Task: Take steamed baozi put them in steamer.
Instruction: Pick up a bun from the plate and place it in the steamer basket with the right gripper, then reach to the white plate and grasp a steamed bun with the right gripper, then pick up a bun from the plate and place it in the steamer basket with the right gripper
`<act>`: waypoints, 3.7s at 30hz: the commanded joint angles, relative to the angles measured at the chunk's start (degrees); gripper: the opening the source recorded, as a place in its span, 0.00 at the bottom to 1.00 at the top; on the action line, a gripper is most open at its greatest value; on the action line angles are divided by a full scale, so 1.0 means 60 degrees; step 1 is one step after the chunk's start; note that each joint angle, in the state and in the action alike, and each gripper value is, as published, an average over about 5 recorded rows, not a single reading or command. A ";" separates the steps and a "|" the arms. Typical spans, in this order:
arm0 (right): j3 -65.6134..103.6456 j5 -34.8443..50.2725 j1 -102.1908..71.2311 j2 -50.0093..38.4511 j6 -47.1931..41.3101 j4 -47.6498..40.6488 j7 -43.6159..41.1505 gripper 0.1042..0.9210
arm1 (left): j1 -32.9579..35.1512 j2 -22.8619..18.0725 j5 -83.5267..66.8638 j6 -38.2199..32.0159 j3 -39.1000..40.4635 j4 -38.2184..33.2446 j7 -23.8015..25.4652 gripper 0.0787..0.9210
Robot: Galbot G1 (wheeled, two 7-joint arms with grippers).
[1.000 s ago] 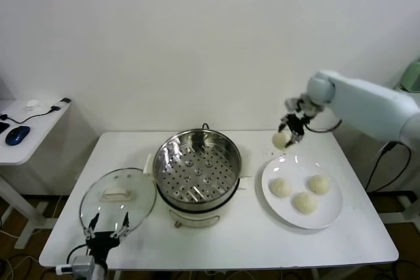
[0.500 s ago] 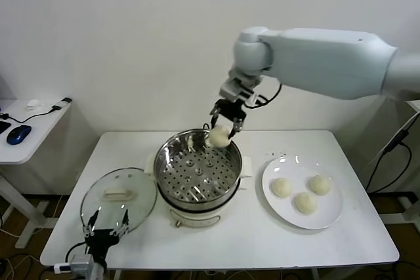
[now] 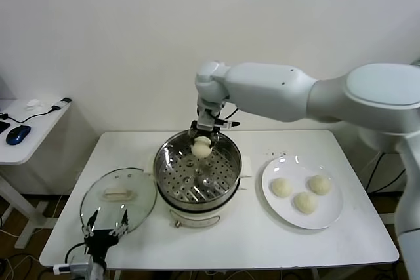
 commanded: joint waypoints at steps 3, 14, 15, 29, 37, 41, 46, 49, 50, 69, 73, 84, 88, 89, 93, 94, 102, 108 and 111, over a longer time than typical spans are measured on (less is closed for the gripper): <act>0.0372 -0.1174 -0.1310 0.0730 0.0871 -0.1954 0.0325 0.60 | 0.0000 0.0000 -0.0010 -0.0011 -0.0006 0.0041 -0.0001 0.88; 0.0451 -0.0537 -0.1172 0.0946 0.1221 -0.2443 0.0587 0.79 | -0.0076 0.0018 -0.0018 -0.0025 -0.0031 0.0151 -0.0052 0.88; 0.0396 -0.0283 -0.1018 0.0871 0.1256 -0.2307 0.0500 0.82 | -0.0076 0.0017 -0.0015 -0.0024 -0.0028 0.0147 -0.0054 0.88; -0.2006 0.6491 0.3195 -0.2979 -0.1011 0.0730 -0.1340 0.88 | -0.0060 -0.0056 0.0021 -0.0016 0.0063 -0.0036 -0.0014 0.88; -0.4502 0.6402 0.3948 -0.6719 -0.5071 0.3246 -0.0336 0.88 | -0.0238 -0.0064 0.0012 -0.0042 0.0053 0.0092 -0.0016 0.88; -0.4456 0.6456 0.2913 -0.7866 -0.6594 0.4489 0.0663 0.88 | -0.0246 -0.0113 0.0010 -0.0045 0.0023 0.0102 -0.0017 0.88; -0.3308 0.6271 0.1080 -0.8116 -0.7532 0.4668 0.1444 0.88 | -0.0238 -0.0170 0.0049 -0.0039 0.0008 0.0122 -0.0015 0.88; -0.2722 0.6047 0.0211 -0.7845 -0.7671 0.4274 0.1535 0.88 | -0.0224 -0.0200 0.0094 -0.0034 0.0009 0.0126 -0.0015 0.88; -0.2558 0.5989 -0.0025 -0.7734 -0.7681 0.4135 0.1548 0.88 | -0.0217 -0.0210 0.0110 -0.0032 0.0011 0.0123 -0.0015 0.88; -0.0648 0.4905 -0.2599 -0.5968 -0.7905 0.1889 0.1959 0.88 | -0.0054 -0.0196 0.0170 -0.0078 -0.0041 0.0162 -0.0035 0.88; -0.0596 0.4798 -0.2652 -0.5920 -0.7929 0.1740 0.1973 0.87 | -0.0071 -0.0194 0.0185 -0.0081 -0.0021 0.0179 -0.0035 0.88; -0.0138 0.4606 -0.2754 -0.5863 -0.7887 0.1595 0.2044 0.69 | -0.0104 -0.0175 0.0195 -0.0096 -0.0013 0.0208 -0.0051 0.88; -0.0173 0.4577 -0.2466 -0.5964 -0.7812 0.1839 0.1871 0.66 | -0.0083 -0.0148 0.0194 -0.0136 -0.0022 0.0208 -0.0060 0.88; -0.0227 0.4582 -0.2309 -0.6029 -0.7778 0.1940 0.1807 0.66 | -0.0070 -0.0144 0.0194 -0.0145 -0.0024 0.0197 -0.0060 0.88; -0.0788 0.4951 -0.1032 -0.6408 -0.7576 0.2441 0.1483 0.65 | -0.0030 -0.0170 0.0197 -0.0159 -0.0029 0.0130 -0.0060 0.88; -0.1038 0.5160 -0.0514 -0.6486 -0.7517 0.2573 0.1389 0.65 | -0.0023 -0.0180 0.0200 -0.0162 -0.0026 0.0115 -0.0060 0.88; -0.3576 0.8341 0.4514 -0.5940 -0.7376 0.3933 0.0739 0.65 | 0.0019 -0.0136 0.0235 -0.0203 0.0038 0.0014 -0.0051 0.88; -0.3366 1.1276 0.6110 -0.4324 -0.8453 0.5693 0.2050 0.65 | -0.0003 -0.0065 0.0237 -0.0150 0.0079 -0.0060 -0.0043 0.88; -0.2720 1.2221 0.5849 -0.3244 -0.9082 0.6214 0.2869 0.65 | -0.0018 -0.0077 0.0237 -0.0141 0.0133 -0.0095 -0.0024 0.88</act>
